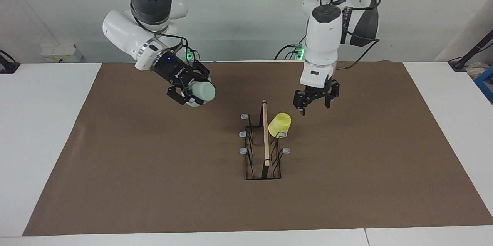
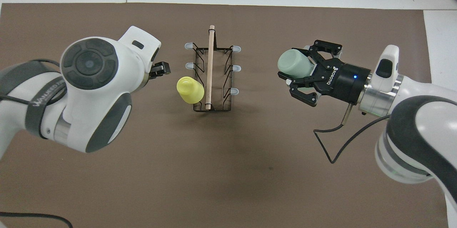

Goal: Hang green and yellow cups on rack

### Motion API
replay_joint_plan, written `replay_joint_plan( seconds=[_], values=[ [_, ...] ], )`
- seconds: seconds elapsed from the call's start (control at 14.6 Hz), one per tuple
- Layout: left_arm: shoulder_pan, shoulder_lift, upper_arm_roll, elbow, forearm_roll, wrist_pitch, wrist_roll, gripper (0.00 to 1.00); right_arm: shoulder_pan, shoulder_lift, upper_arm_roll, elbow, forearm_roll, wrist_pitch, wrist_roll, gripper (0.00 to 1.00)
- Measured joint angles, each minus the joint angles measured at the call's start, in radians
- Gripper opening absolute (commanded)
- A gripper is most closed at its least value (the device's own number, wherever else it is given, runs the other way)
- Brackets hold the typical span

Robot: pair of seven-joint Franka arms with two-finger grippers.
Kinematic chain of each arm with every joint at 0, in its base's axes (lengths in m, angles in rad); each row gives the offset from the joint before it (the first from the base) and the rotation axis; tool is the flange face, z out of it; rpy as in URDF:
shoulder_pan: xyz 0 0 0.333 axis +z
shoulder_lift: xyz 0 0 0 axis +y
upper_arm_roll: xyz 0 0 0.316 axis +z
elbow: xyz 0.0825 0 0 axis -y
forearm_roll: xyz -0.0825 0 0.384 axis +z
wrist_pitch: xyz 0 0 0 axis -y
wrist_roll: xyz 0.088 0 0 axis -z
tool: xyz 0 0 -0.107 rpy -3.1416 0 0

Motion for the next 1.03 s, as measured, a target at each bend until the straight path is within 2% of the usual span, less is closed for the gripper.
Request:
replay_joint_plan(
  seconds=[0.14, 0.41, 0.62, 0.75, 0.89, 1.03],
  values=[
    [0.069, -0.021, 0.002, 0.0, -0.049, -0.015, 0.138, 1.0, -0.044, -0.01, 0.0, -0.022, 0.101, -0.093, -0.082, 0.0],
    [0.218, -0.064, 0.004, -0.001, -0.135, -0.079, 0.422, 1.0, -0.079, 0.024, 0.001, -0.164, 0.453, -0.253, -0.408, 0.0],
    [0.335, -0.088, 0.005, 0.011, -0.189, -0.127, 0.608, 1.0, -0.045, 0.051, 0.004, -0.192, 0.566, -0.266, -0.474, 0.0],
    [0.387, -0.09, 0.006, 0.051, -0.202, -0.177, 0.701, 1.0, 0.008, 0.053, 0.005, -0.192, 0.694, -0.257, -0.513, 0.0],
    [0.399, -0.09, 0.005, 0.105, -0.202, -0.24, 0.734, 1.0, 0.071, 0.08, 0.006, -0.192, 0.83, -0.248, -0.616, 0.0],
    [0.399, -0.084, -0.003, 0.164, -0.202, -0.311, 0.744, 1.0, 0.113, 0.124, 0.007, -0.191, 0.897, -0.247, -0.7, 0.0]
  ],
)
